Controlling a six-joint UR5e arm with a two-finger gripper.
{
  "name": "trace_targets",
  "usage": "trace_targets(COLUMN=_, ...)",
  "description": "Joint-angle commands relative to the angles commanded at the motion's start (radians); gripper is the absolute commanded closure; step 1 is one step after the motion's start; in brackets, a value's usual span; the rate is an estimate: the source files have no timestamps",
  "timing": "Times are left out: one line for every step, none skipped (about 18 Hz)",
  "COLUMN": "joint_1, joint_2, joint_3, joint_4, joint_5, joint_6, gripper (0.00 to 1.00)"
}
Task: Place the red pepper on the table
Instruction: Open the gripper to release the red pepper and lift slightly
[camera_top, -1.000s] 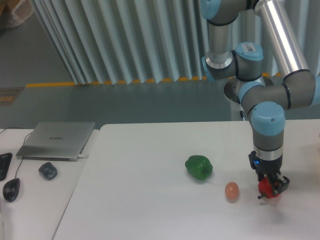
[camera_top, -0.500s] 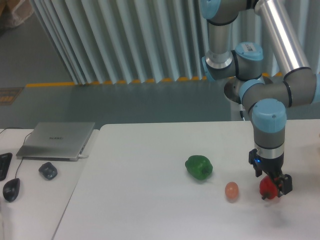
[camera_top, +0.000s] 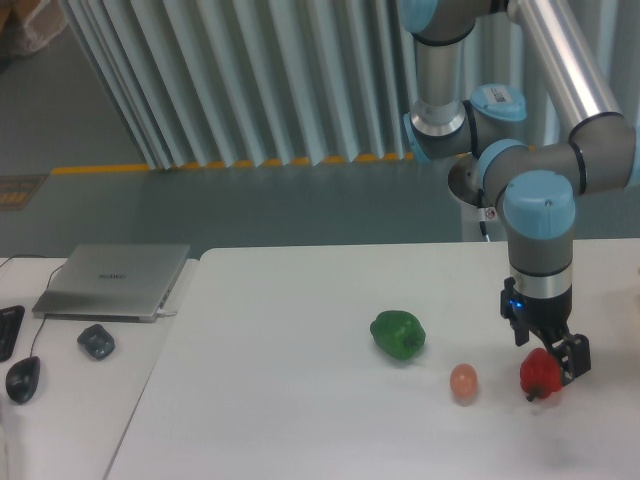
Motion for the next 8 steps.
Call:
trace_targets(joint_1=-0.008, joint_2=0.017, joint_3=0.002, joint_4=-0.047, joint_5=0.002, joint_6=0.058, gripper=0.00)
trace_targets(joint_1=-0.011, joint_2=0.029, joint_3=0.002, joint_4=-0.078, joint_5=0.000, joint_6=0.087, gripper=0.00)
trace_targets(joint_1=-0.020, joint_2=0.038, joint_3=0.002, joint_4=-0.100, joint_5=-0.002, joint_6=0.097, gripper=0.00)
trace_targets(joint_1=-0.034, joint_2=0.058, joint_3=0.002, joint_4=-0.132, joint_5=-0.003, joint_6=0.098, gripper=0.00)
trace_targets(joint_1=-0.038, joint_2=0.066, joint_3=0.002, joint_4=-0.150, joint_5=-0.003, joint_6=0.100, gripper=0.00)
trace_targets(joint_1=-0.043, joint_2=0.069, joint_3=0.003, joint_4=-0.163, joint_5=-0.005, joint_6=0.101, gripper=0.00)
trace_targets(joint_1=-0.043, joint_2=0.071, joint_3=0.005, joint_4=-0.175, joint_5=-0.005, joint_6=0.108, gripper=0.00)
trace_targets(joint_1=-0.044, joint_2=0.069, joint_3=0.005, joint_4=-0.181, joint_5=-0.005, joint_6=0.114, gripper=0.00)
